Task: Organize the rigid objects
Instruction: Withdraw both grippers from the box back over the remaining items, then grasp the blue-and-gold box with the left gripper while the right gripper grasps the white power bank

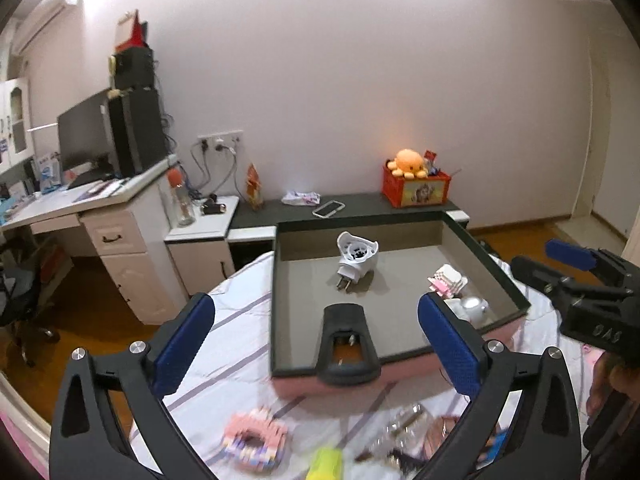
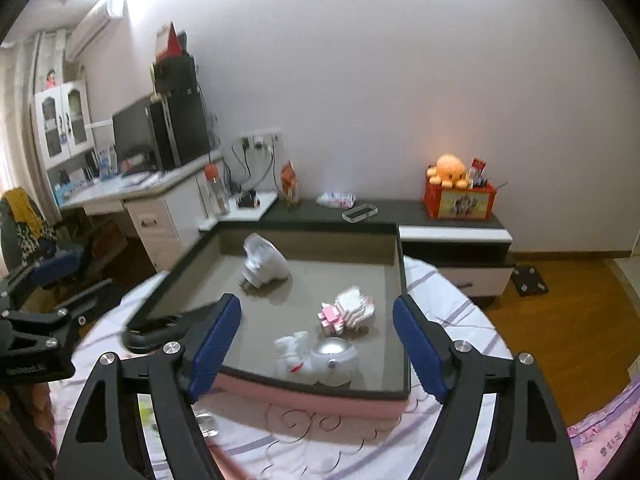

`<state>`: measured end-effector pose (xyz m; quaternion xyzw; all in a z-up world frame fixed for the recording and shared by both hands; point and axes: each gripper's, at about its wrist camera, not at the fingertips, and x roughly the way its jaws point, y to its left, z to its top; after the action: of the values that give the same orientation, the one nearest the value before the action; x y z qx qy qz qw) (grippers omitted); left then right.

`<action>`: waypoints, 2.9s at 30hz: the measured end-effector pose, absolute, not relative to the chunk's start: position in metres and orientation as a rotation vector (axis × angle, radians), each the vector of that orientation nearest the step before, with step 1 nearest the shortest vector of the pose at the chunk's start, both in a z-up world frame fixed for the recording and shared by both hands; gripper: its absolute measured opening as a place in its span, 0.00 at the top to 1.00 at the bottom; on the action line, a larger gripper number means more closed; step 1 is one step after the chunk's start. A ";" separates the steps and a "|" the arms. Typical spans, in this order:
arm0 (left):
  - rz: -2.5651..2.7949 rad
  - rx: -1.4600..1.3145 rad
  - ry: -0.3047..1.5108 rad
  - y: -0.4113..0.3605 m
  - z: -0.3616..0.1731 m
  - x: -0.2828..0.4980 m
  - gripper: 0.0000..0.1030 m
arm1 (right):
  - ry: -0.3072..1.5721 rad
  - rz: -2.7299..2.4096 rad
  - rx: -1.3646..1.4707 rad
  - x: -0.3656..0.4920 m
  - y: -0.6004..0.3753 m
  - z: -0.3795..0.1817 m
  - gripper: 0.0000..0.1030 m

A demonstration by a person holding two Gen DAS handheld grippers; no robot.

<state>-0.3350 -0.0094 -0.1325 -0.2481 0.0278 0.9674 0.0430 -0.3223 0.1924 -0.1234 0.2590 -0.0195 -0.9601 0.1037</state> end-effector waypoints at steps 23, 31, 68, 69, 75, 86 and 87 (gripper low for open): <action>3.005 -0.576 0.018 -0.051 -0.111 -0.187 0.00 | -0.058 -2.925 0.539 -0.180 0.180 -0.103 0.17; 2.997 -0.616 0.021 -0.058 -0.123 -0.176 0.00 | -0.041 -2.930 0.590 -0.162 0.181 -0.111 0.17; 2.615 -1.165 0.110 -0.011 -0.257 -0.229 0.62 | -0.108 -2.846 1.008 -0.211 0.199 -0.202 0.17; 2.612 -1.164 0.112 -0.010 -0.256 -0.230 0.62 | -0.106 -2.844 1.013 -0.213 0.199 -0.203 0.17; 2.638 -1.153 0.104 -0.006 -0.258 -0.234 0.61 | -0.125 -2.853 1.054 -0.221 0.206 -0.208 0.17; 2.630 -1.116 -0.008 -0.028 -0.244 -0.221 0.43 | -0.136 -2.833 1.089 -0.224 0.207 -0.214 0.17; 2.625 -1.112 -0.006 -0.029 -0.242 -0.218 0.44 | -0.138 -2.832 1.089 -0.224 0.207 -0.214 0.17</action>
<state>-0.2180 -0.0286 -0.2419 -0.3858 -0.0022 0.9111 0.1452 -0.2243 0.2074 -0.2142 0.3580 -0.0454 -0.9311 0.0522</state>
